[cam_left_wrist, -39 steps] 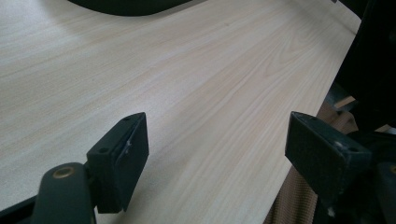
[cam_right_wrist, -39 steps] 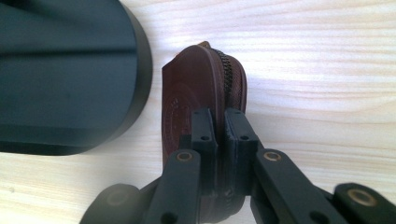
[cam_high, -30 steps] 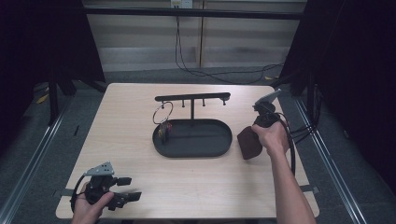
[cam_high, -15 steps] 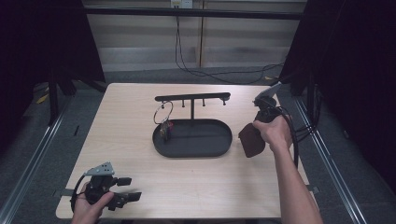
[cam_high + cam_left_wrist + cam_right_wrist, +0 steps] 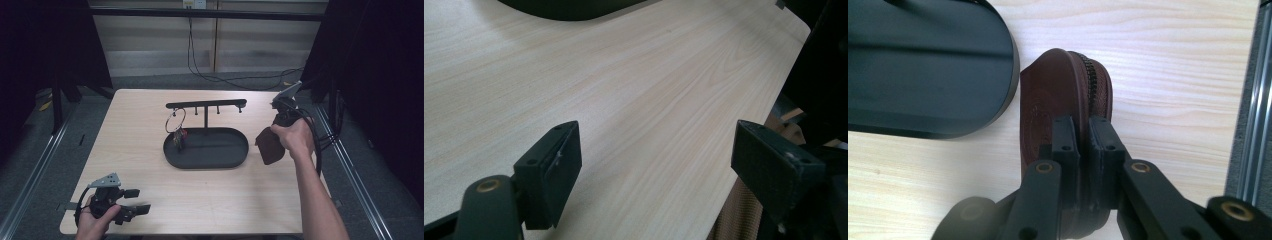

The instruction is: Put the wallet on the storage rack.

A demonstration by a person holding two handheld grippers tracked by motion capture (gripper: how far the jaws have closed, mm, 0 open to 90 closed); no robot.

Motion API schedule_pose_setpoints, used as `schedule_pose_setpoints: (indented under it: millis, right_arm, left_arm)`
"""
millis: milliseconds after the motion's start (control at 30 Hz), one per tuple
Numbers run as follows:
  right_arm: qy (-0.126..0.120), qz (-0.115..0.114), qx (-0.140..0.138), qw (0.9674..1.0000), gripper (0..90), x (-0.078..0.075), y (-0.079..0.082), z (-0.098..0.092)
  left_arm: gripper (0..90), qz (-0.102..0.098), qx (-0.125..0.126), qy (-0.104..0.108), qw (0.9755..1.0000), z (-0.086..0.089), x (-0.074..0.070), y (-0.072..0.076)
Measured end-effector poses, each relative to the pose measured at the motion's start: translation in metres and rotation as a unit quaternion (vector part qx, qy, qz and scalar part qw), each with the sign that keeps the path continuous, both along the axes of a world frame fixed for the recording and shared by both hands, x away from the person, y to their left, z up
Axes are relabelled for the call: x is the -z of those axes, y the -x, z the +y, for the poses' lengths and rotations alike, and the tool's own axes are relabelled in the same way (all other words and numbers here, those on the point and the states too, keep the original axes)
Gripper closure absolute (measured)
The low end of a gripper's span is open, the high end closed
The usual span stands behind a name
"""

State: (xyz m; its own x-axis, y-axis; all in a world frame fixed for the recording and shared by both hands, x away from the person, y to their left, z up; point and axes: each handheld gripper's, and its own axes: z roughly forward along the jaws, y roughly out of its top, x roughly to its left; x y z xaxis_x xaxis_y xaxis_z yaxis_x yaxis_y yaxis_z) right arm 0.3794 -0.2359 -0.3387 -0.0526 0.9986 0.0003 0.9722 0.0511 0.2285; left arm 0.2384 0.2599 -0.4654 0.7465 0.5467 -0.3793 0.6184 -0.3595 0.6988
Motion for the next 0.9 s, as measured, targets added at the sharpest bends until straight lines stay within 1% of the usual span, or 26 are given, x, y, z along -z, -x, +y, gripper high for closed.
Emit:
schedule_pose_setpoints:
  millis: [67,167,300,367,467,533,600,733,833,900]
  right_arm:
    - [0.000,-0.004,0.003,1.0000,83.3,-0.005,0.000,0.000]
    - [0.007,-0.010,0.002,0.9999,83.3,-0.013,0.001,0.001]
    - [0.003,-0.016,0.000,0.9999,83.3,-0.021,0.001,0.003]
    - [0.004,-0.016,-0.001,0.9999,83.4,-0.020,0.000,0.006]
    - [-0.004,-0.020,-0.005,0.9998,83.3,-0.019,-0.002,0.009]
    - [-0.008,-0.028,-0.004,0.9996,83.5,-0.019,-0.003,0.012]
    - [-0.023,-0.039,-0.004,0.9990,83.6,-0.020,-0.005,0.015]
    - [-0.033,-0.047,-0.007,0.9983,83.6,-0.020,-0.008,0.022]
    - [-0.038,-0.044,-0.017,0.9981,83.5,-0.019,-0.010,0.027]
    - [-0.043,-0.042,-0.019,0.9980,83.5,-0.018,-0.011,0.029]
  left_arm:
    - [20.3,0.001,0.002,-0.001,1.0000,0.000,0.000,0.000]
    - [20.2,0.004,0.002,0.000,1.0000,-0.001,0.001,0.000]
    - [20.2,0.004,0.001,0.001,1.0000,0.000,0.000,0.000]
    - [20.2,0.004,0.001,0.000,1.0000,0.000,0.001,0.000]
    - [20.2,0.004,0.002,0.000,1.0000,0.000,0.001,-0.001]
    - [20.2,0.005,0.002,0.000,1.0000,-0.001,0.001,-0.001]
    - [20.2,0.005,0.001,0.000,1.0000,0.000,0.001,-0.001]
    - [20.2,0.006,0.005,0.000,1.0000,0.000,0.001,-0.001]
    - [20.2,0.007,0.004,-0.001,1.0000,-0.001,0.001,-0.001]
    - [20.2,0.007,0.005,-0.001,1.0000,-0.001,0.001,-0.001]
